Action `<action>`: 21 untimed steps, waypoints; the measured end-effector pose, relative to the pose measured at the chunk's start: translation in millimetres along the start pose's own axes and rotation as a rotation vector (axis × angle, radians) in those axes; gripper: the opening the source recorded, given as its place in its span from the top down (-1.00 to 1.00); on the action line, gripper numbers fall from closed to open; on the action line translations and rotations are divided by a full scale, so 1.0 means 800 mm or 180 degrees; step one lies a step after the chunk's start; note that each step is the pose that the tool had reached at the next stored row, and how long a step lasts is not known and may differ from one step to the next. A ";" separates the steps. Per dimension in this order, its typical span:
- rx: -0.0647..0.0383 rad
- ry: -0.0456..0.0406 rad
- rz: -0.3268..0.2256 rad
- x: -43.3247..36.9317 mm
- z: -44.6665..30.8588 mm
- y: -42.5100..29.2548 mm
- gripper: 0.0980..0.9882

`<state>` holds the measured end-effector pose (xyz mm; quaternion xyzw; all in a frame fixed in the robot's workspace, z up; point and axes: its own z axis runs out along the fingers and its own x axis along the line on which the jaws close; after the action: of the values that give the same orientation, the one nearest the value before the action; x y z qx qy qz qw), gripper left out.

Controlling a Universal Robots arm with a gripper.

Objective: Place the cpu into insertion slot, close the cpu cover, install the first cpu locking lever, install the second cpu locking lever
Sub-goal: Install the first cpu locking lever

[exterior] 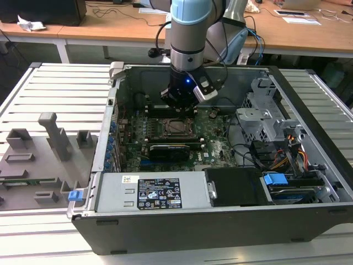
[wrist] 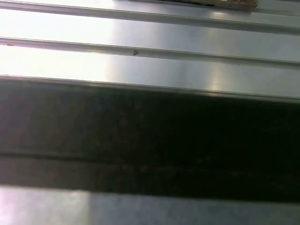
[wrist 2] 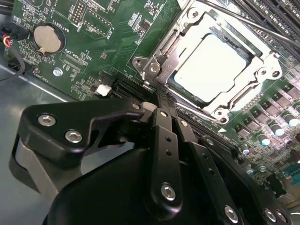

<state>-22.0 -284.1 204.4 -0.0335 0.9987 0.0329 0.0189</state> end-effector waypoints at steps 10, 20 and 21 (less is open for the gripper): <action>0.0067 0.0004 -0.0007 -0.001 0.0022 0.0000 0.98; 0.0067 0.0004 -0.0008 -0.002 0.0025 0.0014 0.98; 0.0065 0.0003 -0.0009 -0.002 0.0008 0.0017 0.98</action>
<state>-20.5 -282.6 204.0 -0.0347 0.9990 0.0226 0.0188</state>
